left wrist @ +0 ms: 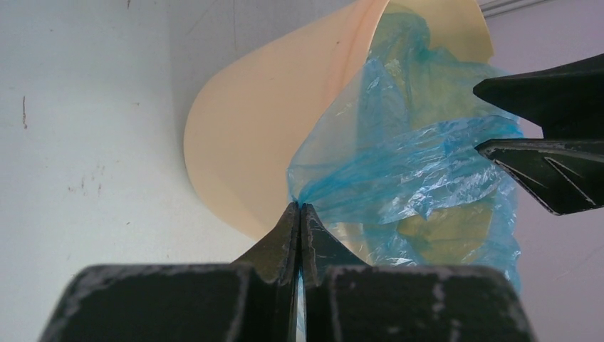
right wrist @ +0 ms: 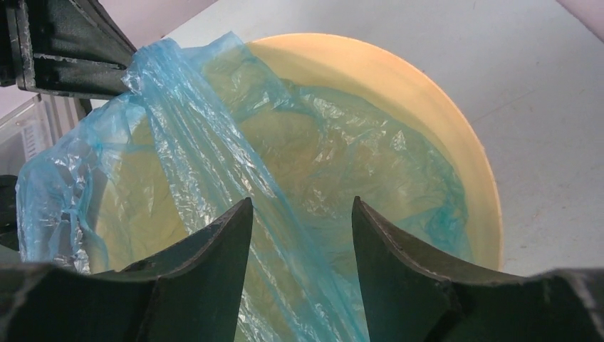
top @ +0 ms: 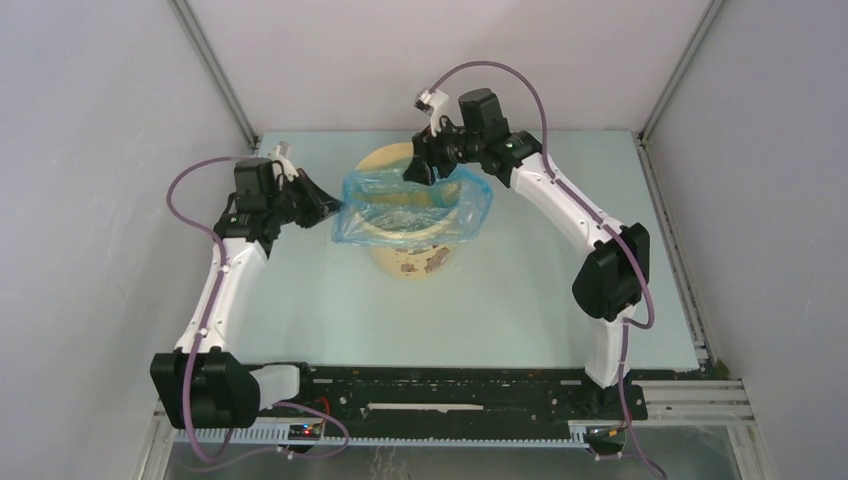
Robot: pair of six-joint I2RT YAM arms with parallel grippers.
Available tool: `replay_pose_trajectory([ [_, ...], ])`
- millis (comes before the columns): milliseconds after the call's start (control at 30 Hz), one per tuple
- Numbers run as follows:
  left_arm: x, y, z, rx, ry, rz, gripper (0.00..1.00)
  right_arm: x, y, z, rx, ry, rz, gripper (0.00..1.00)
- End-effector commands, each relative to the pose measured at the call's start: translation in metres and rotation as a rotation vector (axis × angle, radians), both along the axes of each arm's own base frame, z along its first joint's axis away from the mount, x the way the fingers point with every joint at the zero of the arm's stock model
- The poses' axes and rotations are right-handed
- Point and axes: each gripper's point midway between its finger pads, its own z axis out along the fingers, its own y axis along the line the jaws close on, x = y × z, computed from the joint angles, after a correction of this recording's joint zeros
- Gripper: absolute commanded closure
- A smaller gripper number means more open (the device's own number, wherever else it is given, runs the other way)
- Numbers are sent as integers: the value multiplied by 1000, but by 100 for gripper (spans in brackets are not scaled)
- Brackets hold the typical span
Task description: Put the trash bags into the trash bin
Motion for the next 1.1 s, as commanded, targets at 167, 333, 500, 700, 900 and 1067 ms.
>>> replay_pose_trajectory([
  [167,9,1,27,24,-78,-17,95,-7,15,13,45,-21,77,37],
  [333,11,1,30,27,-85,-19,95,-8,19,12,63,-1,92,56],
  [500,12,2,32,29,-87,-9,94,2,19,30,94,-18,58,100],
  [700,7,9,28,44,-75,33,36,24,6,49,109,-55,-58,100],
  [900,-3,8,33,27,-89,42,17,38,-7,55,123,-63,-120,100],
  [1067,-8,5,34,-21,-78,56,29,48,-14,60,137,-63,-159,100],
])
